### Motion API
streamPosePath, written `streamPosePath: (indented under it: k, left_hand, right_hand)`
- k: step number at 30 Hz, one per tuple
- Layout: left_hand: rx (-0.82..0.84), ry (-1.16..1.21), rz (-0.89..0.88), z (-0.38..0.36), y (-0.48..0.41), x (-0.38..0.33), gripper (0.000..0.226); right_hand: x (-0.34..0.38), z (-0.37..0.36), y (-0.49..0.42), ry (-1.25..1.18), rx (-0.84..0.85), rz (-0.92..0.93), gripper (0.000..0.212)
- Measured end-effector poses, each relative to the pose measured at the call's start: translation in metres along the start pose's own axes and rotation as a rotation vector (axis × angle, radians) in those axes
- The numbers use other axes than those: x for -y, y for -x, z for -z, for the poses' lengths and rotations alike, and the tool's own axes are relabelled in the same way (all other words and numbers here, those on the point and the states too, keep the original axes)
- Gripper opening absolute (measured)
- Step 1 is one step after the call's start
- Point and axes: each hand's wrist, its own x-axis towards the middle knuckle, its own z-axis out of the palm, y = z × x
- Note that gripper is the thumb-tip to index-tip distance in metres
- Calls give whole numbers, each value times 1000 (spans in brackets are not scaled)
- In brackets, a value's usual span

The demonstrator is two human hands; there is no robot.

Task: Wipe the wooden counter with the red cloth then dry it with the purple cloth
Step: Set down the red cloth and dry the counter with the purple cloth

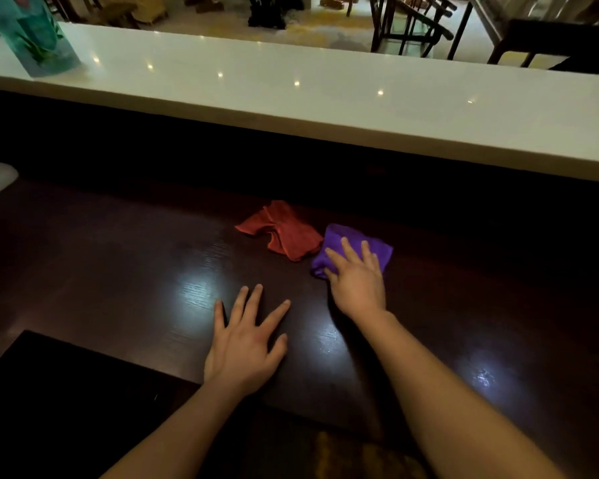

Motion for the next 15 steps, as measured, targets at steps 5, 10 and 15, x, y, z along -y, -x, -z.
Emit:
streamPosePath:
  k: [5, 10, 15]
  left_hand:
    - [-7, 86, 29, 2, -1, 0, 58]
    - [-20, 58, 39, -3, 0, 3, 54]
    - [36, -28, 21, -2, 0, -2, 56]
  right_hand:
    - [21, 1, 99, -88, 102, 362, 47]
    - [-50, 17, 183, -39, 155, 515, 63]
    - [-75, 38, 101, -44, 19, 130, 46]
